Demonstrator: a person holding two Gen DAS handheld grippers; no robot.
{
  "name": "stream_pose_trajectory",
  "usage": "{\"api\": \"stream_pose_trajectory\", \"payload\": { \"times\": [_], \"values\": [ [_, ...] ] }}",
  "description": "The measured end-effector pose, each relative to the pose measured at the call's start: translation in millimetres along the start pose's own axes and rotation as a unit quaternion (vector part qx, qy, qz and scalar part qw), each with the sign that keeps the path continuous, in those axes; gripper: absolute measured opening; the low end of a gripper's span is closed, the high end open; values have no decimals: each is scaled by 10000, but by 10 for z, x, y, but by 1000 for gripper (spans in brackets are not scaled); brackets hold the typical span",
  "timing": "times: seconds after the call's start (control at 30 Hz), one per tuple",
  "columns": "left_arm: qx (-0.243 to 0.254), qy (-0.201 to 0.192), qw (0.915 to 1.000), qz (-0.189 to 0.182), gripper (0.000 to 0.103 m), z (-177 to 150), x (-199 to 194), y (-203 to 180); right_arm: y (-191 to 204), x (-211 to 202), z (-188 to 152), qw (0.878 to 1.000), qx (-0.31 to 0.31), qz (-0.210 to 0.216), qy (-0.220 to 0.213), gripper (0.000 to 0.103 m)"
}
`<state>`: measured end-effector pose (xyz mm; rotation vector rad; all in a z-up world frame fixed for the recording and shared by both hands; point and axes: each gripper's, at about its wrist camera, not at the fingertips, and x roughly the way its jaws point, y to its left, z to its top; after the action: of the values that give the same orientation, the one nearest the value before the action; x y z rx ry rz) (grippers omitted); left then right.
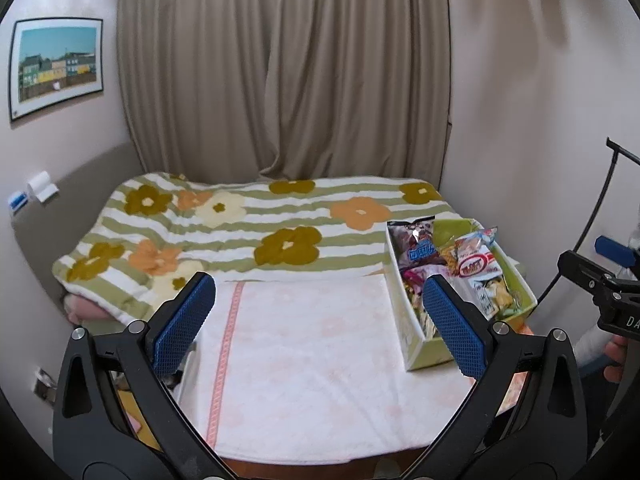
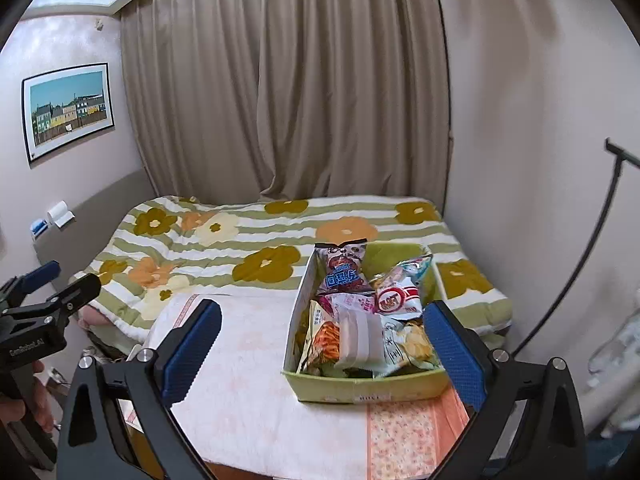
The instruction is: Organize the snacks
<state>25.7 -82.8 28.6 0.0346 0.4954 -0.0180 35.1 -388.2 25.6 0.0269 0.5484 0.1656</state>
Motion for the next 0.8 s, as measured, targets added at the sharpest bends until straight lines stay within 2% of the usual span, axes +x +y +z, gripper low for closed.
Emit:
{"api": "stream_pose_trajectory", "payload": {
  "times": [0.33, 0.8],
  "values": [
    [-48, -39, 9996, -272, 103, -214, -316, 162, 235, -250, -175, 9998, 35, -202, -66, 101],
    [17, -86, 9996, -280, 103, -257, -331, 174, 341, -256, -185, 9997, 32, -211, -87, 101]
  ]
}}
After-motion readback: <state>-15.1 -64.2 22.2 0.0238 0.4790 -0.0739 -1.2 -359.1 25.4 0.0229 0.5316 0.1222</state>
